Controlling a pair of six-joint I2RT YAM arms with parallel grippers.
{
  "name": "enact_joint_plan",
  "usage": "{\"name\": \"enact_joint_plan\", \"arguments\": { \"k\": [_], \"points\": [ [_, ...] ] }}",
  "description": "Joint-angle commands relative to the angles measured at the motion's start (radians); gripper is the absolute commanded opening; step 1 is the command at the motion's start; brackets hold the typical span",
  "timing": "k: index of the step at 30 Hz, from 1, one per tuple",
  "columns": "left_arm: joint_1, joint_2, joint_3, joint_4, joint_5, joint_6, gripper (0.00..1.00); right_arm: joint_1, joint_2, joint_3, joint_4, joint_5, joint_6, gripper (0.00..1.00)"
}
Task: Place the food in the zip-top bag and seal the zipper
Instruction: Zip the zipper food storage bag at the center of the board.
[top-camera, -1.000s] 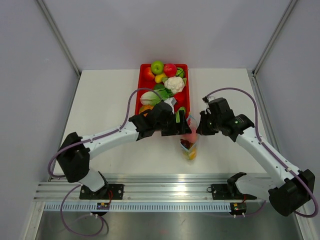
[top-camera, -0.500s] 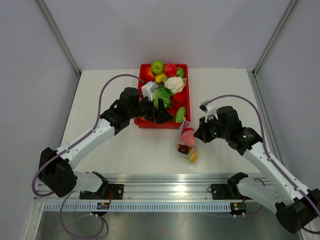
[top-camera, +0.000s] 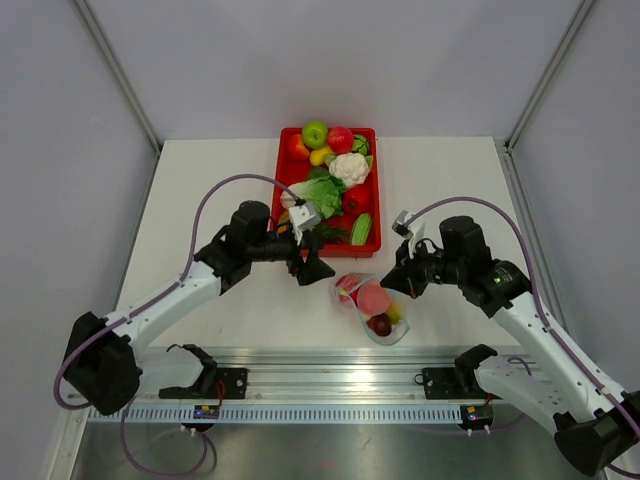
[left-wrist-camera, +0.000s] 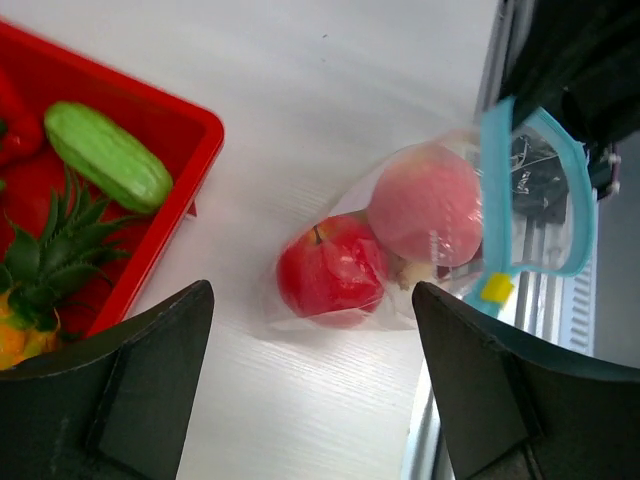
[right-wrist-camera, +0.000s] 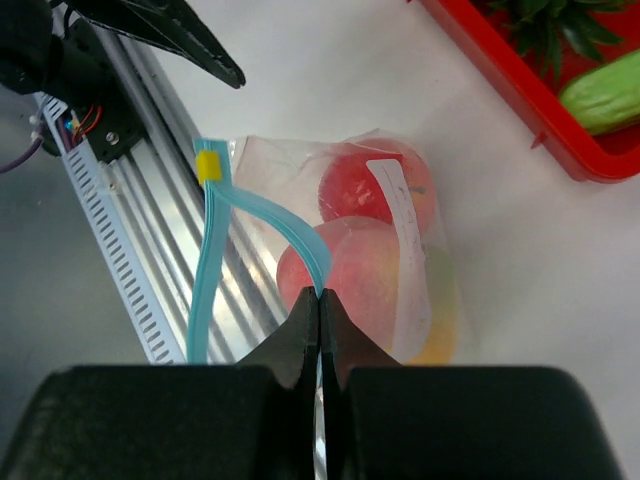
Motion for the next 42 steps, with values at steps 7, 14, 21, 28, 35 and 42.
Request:
{"name": "enact_joint_plan", "arguments": {
  "k": [7,14,21,28,35,42],
  "points": [
    [-0.005,-0.216,-0.183,0.176,0.264,0.344,0.83,0.003,0.100,0.128,-0.048,-0.139,-0.095,0.00],
    [-0.053,-0.192,-0.194,0.128,0.256,0.394,0.80,0.003,0.115,0.145,-0.033,-0.146,-0.092,0.00],
    [-0.103,-0.173,-0.216,0.153,0.211,0.356,0.76,0.003,0.135,0.155,-0.030,-0.151,-0.081,0.00],
    [-0.154,-0.169,-0.269,0.271,0.109,0.302,0.73,0.003,0.166,0.172,-0.024,-0.166,-0.069,0.00],
    [-0.154,-0.149,-0.273,0.343,0.075,0.272,0.65,0.003,0.174,0.191,-0.041,-0.178,-0.069,0.00],
    [-0.177,-0.124,-0.273,0.387,0.052,0.255,0.31,0.003,0.170,0.188,-0.033,-0.194,-0.047,0.00]
  ]
}}
